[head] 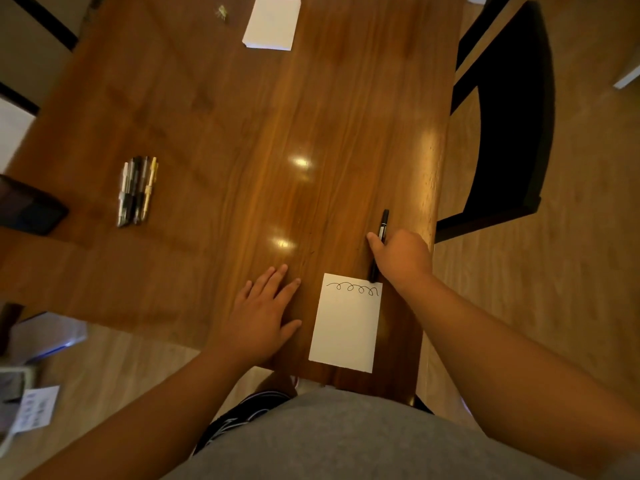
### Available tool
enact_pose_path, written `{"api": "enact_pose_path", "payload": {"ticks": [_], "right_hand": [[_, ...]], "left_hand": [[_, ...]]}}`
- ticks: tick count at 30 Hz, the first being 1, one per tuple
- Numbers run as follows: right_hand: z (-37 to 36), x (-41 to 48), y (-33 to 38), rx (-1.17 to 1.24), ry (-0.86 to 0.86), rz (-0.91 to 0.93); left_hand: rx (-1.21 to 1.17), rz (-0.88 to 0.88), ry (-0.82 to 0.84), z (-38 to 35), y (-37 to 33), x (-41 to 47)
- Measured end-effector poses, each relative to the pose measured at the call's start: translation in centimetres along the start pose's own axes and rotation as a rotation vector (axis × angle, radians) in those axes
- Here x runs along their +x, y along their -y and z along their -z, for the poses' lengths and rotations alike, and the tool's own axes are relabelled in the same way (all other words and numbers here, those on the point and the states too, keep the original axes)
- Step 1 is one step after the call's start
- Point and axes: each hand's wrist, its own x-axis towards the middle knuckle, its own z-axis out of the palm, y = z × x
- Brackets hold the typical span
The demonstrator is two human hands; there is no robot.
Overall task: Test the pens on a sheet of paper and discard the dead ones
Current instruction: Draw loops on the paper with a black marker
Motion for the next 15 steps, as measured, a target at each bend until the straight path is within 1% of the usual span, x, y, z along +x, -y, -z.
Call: {"api": "enact_pose_path", "payload": {"ticks": [4, 7, 9, 11, 15], "right_hand": [[0.2, -0.8, -0.5, -0.031, 0.048, 0.007], [0.4, -2.7, -0.9, -0.061, -0.024, 0.029], [0.1, -4.6, -0.6, -0.012, -0.042, 0.054], [-0.6, -6.9, 0.4, 0.031, 0.029, 0.113], [-3.7, -10.2, 3.9, -0.028, 0.228, 0.257]], "left_hand": [[-0.106, 0.002, -0.004, 0.9, 0.2, -0.1], [-0.324, 0.065, 0.016, 2.3, 1.2, -0.5], [-0.455, 0.12, 0.071, 3.2, 2.4, -0.9], [-0.512, 0.152, 0.114, 4.0, 4.3, -1.4], [-0.471, 0.142, 0.135, 4.9, 9.7, -2.6]]}}
